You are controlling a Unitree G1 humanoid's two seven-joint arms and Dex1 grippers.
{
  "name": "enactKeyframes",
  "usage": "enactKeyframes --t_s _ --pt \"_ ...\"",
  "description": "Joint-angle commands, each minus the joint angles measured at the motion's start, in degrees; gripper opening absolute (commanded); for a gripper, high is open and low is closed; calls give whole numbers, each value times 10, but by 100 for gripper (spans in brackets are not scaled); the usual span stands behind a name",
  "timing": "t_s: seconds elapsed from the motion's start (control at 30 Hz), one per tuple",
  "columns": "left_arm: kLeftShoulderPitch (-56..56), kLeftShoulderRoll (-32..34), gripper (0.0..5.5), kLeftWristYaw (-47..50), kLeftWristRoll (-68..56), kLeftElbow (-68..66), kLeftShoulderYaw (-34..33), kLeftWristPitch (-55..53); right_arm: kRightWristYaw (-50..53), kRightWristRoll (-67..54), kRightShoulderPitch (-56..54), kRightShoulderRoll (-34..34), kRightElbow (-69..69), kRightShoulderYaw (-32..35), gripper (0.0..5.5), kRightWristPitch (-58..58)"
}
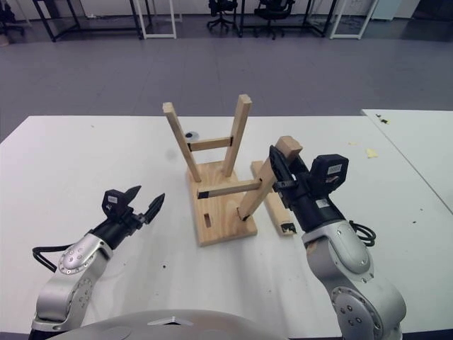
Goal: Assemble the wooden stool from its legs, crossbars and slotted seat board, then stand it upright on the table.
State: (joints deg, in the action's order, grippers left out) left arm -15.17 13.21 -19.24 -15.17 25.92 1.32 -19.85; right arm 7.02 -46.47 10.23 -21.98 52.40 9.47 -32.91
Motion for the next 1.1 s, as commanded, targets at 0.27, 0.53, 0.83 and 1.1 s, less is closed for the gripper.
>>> enactKeyframes --t_s 0.27,0.53,0.83,1.1 --pt "5 3 396 3 9 -8 3 5 21 76 37 16 -27 -67 104 -50" --pt "4 12 396 1 29 -1 20 4 -40 170 73 -71 -68 -138 113 -80" --pt "12 -1 396 11 35 -13 22 16 -37 27 -25 -4 -87 -27 114 -64" --pt "33 -8 396 16 39 -39 24 33 -44 -58 -99 4 -97 21 144 -64"
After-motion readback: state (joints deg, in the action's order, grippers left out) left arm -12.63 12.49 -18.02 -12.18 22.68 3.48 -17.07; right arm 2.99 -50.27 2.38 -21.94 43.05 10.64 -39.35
